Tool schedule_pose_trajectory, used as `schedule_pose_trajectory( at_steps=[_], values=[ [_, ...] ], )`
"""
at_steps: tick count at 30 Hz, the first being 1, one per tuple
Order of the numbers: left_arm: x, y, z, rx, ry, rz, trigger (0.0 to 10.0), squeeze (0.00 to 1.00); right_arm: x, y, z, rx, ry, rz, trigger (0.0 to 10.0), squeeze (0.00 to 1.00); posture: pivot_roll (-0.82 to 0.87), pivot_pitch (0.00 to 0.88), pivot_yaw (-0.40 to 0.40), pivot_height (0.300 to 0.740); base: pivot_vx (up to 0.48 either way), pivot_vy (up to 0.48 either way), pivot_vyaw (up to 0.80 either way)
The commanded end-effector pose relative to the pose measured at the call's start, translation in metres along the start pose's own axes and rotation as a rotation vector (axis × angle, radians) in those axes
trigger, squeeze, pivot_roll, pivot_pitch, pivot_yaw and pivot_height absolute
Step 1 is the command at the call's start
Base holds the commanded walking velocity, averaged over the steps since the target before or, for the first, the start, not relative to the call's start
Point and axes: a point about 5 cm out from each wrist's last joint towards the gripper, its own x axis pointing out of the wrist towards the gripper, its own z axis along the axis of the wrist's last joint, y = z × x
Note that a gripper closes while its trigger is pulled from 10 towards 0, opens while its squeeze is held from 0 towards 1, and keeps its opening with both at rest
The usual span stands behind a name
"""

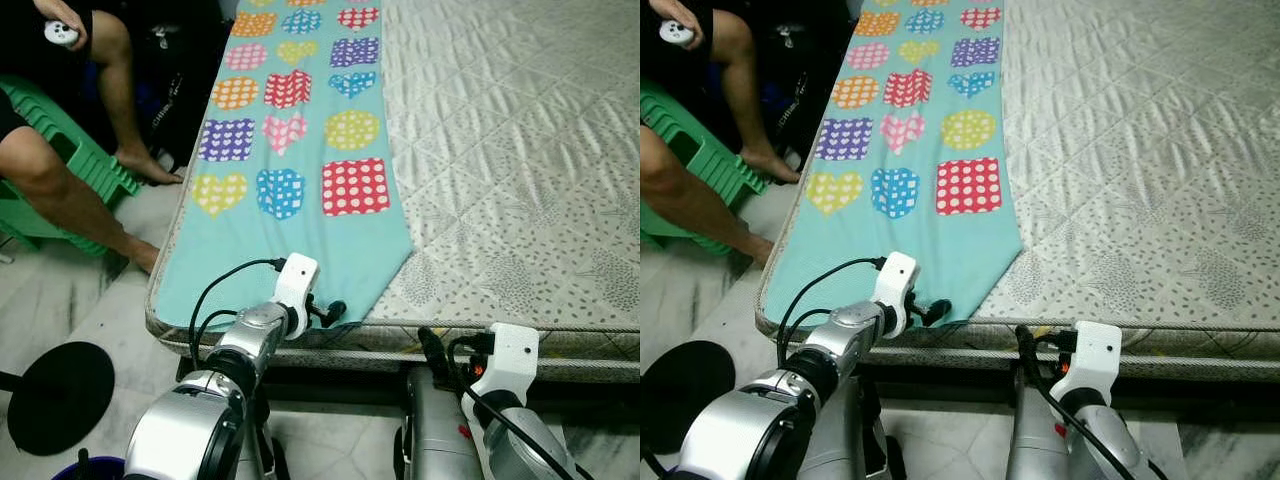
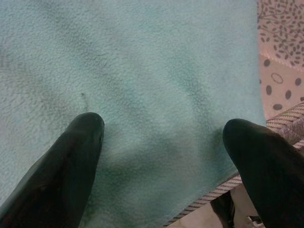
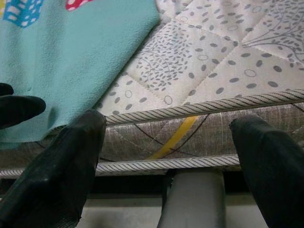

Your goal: Clean up the room

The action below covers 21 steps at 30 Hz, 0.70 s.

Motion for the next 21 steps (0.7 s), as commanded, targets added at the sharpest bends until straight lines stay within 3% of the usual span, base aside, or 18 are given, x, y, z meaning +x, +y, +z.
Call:
schedule_pose_trajectory(
  at_steps=[1, 6, 7, 10, 14, 15, 16, 21],
  values=[
    [-0.001, 0.005, 0.0, 0.007, -0.003, 0.029, 10.0, 0.0, -0.002, 0.003, 0.001, 0.01, -0.007, 0.018, 10.0, 0.0, -0.24, 0.227, 0.125, 0.586, 0.0, 0.0, 0.0],
    [-0.007, 0.016, 0.005, -0.038, -0.093, 0.093, 10.0, 0.0, 0.003, 0.003, 0.003, 0.012, -0.017, 0.017, 10.0, 0.0, -0.22, 0.215, 0.127, 0.586, 0.0, 0.0, 0.0],
    [-0.014, 0.025, 0.001, -0.096, -0.15, 0.137, 10.0, 0.0, 0.006, 0.001, 0.007, 0.028, -0.05, 0.008, 10.0, 0.0, -0.2, 0.201, 0.129, 0.586, 0.0, 0.0, 0.0],
    [-0.024, 0.031, -0.004, -0.147, -0.218, 0.176, 10.0, 0.0, 0.01, 0.0, 0.01, 0.04, -0.074, 0.003, 10.0, 0.0, -0.19, 0.191, 0.13, 0.586, 0.0, 0.0, 0.0],
    [-0.042, 0.032, -0.012, -0.17, -0.277, 0.212, 10.0, 0.0, 0.013, -0.001, 0.011, 0.05, -0.081, 0.004, 10.0, 0.0, -0.18, 0.179, 0.13, 0.586, 0.0, 0.0, 0.0],
    [-0.069, 0.032, -0.024, -0.2, -0.326, 0.274, 10.0, 0.0, 0.019, -0.002, 0.012, 0.055, -0.087, 0.003, 10.0, 0.0, -0.16, 0.153, 0.129, 0.586, 0.0, 0.0, 0.0],
    [-0.069, 0.032, -0.024, -0.2, -0.326, 0.274, 10.0, 0.0, 0.019, -0.002, 0.012, 0.055, -0.087, 0.003, 10.0, 0.0, -0.16, 0.153, 0.129, 0.586, 0.0, 0.0, 0.0],
    [-0.122, 0.03, -0.047, -0.209, -0.409, 0.416, 10.0, 0.0, 0.032, -0.001, 0.016, 0.053, -0.105, 0.019, 10.0, 0.0, -0.12, 0.12, 0.119, 0.586, 0.0, 0.0, 0.0]
  ],
)
